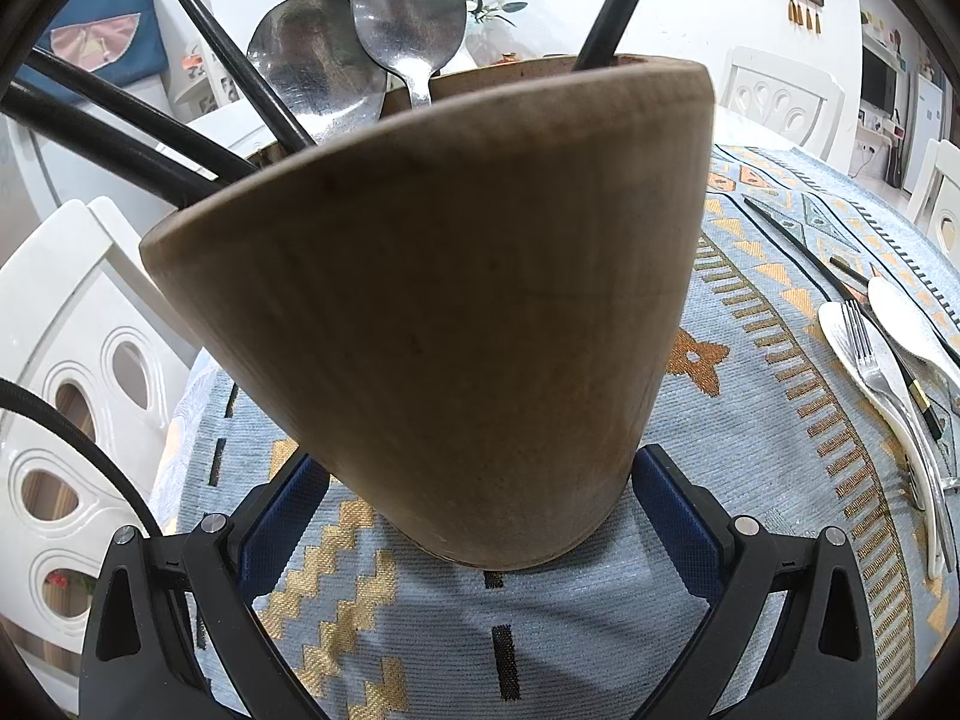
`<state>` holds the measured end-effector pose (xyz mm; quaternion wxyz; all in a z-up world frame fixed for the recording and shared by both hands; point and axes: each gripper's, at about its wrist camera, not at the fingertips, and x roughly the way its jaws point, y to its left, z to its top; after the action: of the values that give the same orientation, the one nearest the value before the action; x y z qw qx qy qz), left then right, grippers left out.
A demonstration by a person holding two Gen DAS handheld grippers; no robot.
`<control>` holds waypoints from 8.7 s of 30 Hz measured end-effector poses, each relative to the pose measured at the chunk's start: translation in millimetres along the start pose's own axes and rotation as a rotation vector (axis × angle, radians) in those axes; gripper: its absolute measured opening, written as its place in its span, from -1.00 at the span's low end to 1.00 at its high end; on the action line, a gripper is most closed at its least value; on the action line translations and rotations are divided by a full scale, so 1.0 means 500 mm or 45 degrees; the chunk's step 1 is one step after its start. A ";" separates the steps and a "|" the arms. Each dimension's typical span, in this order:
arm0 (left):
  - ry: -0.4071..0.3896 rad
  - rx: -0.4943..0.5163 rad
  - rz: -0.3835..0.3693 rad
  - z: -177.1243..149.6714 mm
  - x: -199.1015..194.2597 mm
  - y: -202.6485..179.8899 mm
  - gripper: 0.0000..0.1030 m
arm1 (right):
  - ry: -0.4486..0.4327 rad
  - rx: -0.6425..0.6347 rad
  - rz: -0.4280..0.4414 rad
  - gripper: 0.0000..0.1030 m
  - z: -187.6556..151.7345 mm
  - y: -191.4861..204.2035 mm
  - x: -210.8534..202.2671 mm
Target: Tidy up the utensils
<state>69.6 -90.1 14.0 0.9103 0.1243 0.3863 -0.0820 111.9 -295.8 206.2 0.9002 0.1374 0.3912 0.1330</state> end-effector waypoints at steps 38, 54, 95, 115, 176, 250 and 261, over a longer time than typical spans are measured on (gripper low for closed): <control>0.000 0.001 0.002 -0.001 0.000 0.000 0.98 | 0.556 0.515 -0.170 -0.20 -0.314 -0.269 0.113; 0.000 0.001 0.002 0.000 0.000 0.000 0.98 | 0.583 0.391 -0.255 -0.20 -0.294 -0.249 0.177; 0.001 0.001 0.002 -0.001 0.001 0.001 0.98 | 0.584 0.260 -0.214 -0.51 -0.309 -0.233 0.182; 0.001 0.000 0.001 -0.002 0.001 -0.004 0.98 | 0.562 0.039 -0.145 -0.84 -0.288 -0.182 0.220; 0.003 -0.002 -0.002 -0.001 0.001 -0.006 0.98 | 0.705 -0.344 -0.281 -0.61 -0.350 -0.046 0.297; 0.004 -0.004 -0.005 0.002 -0.001 -0.006 0.98 | 0.655 0.017 -0.238 -0.25 -0.325 -0.132 0.258; 0.004 -0.005 -0.007 0.003 -0.001 -0.003 0.98 | 0.637 0.103 -0.367 -0.57 -0.305 -0.158 0.280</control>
<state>70.0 -92.2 15.1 0.9096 0.1216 0.3884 -0.0834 101.5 -298.7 -15.3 0.7792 0.0790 0.6215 0.0178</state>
